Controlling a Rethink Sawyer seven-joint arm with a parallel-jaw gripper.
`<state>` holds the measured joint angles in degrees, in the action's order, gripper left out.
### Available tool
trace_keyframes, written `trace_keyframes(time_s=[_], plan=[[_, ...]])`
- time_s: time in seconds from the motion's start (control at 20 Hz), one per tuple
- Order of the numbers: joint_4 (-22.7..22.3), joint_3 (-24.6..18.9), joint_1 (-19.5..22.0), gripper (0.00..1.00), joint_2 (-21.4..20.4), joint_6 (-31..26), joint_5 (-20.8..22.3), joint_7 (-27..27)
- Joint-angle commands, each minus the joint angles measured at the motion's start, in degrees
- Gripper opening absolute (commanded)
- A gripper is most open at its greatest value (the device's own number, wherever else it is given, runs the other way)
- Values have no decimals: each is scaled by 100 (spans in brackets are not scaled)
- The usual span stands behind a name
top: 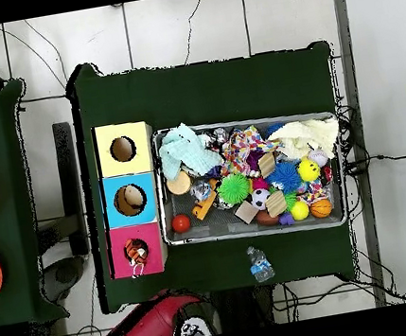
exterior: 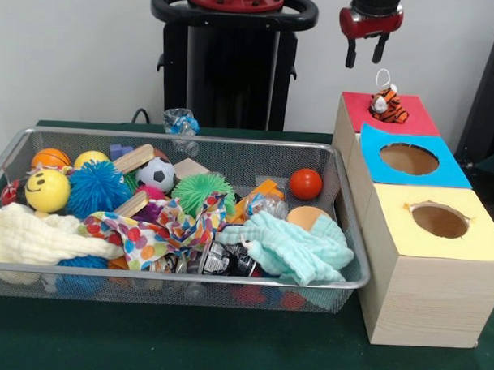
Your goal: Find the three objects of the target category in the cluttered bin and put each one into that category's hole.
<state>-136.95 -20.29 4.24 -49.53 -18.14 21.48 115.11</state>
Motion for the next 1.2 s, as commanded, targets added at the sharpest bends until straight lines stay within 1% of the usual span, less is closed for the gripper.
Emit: trace_keyframes(time_s=[0.05, 0.3, 0.45, 0.6, 0.75, 0.95, 1.2], plan=[[959, -605, 227, 100, -21, -690, 220, -588], [883, -698, 356, 100, 160, -566, 197, -461], [913, -744, 369, 100, 138, -693, 199, -487], [1044, -797, 432, 100, 260, -738, 278, -587], [1254, -888, 549, 100, 496, -814, 398, -786], [1354, -954, 608, 100, 588, -887, 454, -821], [1509, -1070, 752, 100, 855, -940, 603, -892]])
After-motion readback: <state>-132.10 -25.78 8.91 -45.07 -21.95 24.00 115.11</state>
